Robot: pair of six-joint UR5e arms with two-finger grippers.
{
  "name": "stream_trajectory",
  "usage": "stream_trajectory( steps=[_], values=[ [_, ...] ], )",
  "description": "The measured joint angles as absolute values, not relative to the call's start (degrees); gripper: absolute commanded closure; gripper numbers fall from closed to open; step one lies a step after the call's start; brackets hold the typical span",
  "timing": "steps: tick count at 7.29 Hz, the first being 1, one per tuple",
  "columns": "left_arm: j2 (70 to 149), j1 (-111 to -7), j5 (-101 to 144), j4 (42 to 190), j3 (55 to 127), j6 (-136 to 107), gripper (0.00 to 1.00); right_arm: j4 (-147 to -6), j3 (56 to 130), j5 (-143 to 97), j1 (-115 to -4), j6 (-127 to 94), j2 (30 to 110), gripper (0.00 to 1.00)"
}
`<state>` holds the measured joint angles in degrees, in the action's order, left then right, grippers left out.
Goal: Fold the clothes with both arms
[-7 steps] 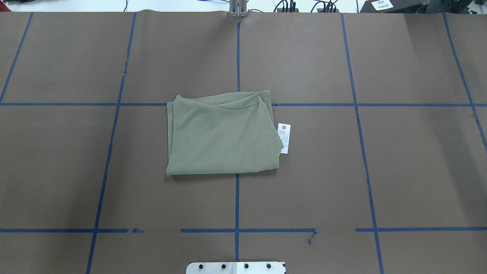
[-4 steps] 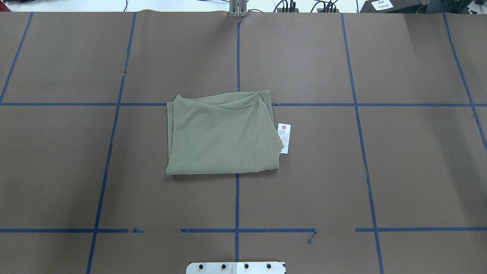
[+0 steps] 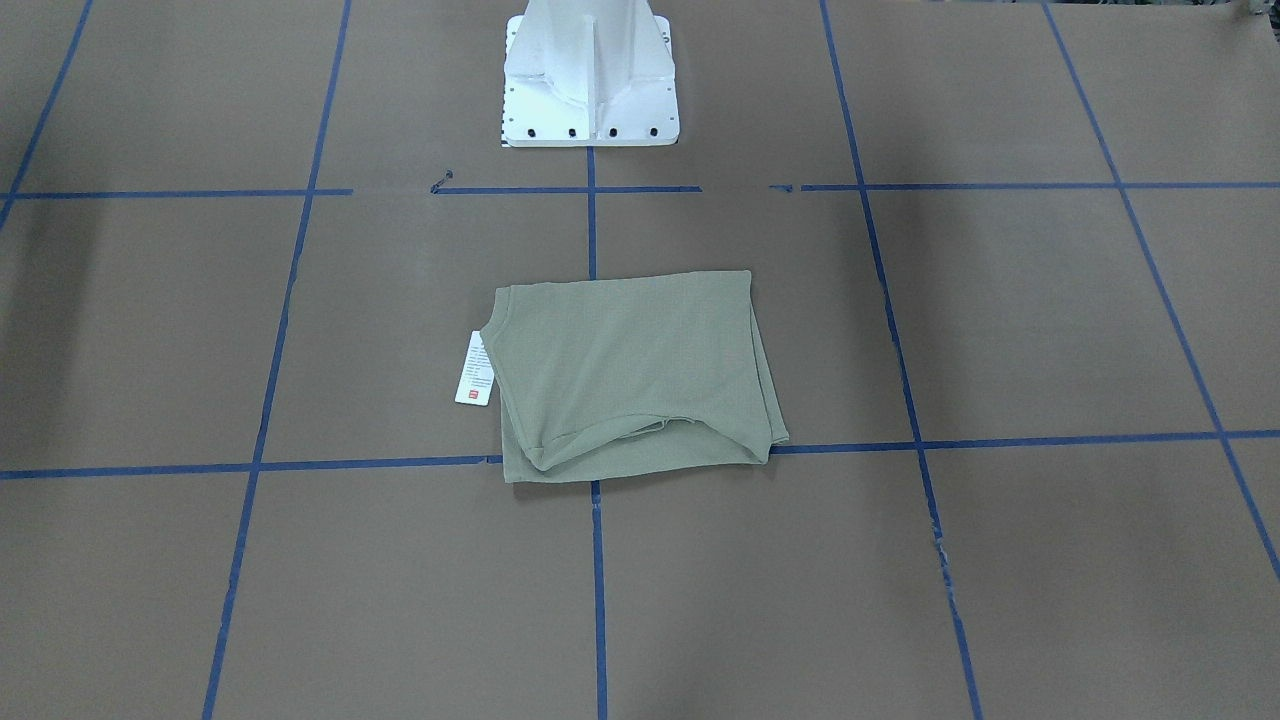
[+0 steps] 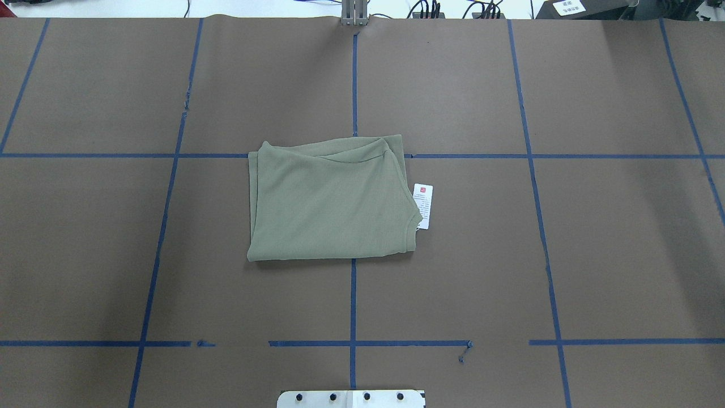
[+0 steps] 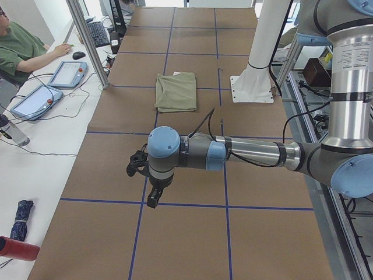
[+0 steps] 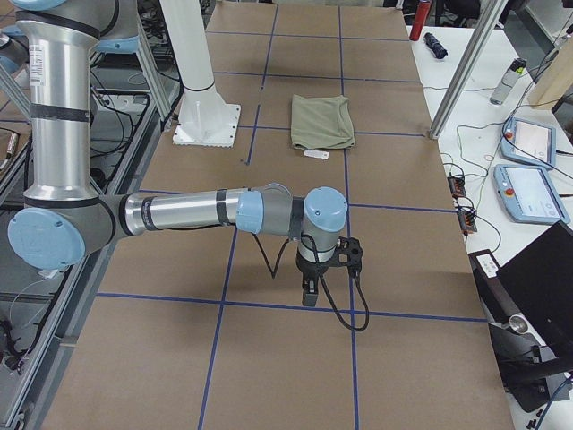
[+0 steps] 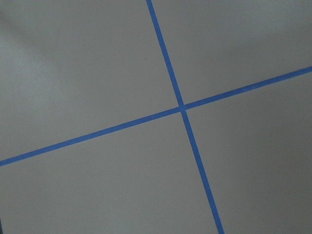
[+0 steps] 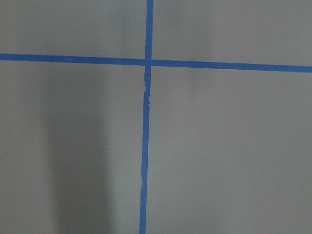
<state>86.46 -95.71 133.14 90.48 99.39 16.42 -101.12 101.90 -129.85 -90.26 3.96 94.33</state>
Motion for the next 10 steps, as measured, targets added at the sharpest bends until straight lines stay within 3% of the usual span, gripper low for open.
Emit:
stream_trajectory(
  steps=[10],
  values=[
    [86.1,-95.7,133.0,90.4,100.6,16.4,0.0,-100.4,102.5,-130.3,-90.2,4.0,96.5,0.0]
  ],
)
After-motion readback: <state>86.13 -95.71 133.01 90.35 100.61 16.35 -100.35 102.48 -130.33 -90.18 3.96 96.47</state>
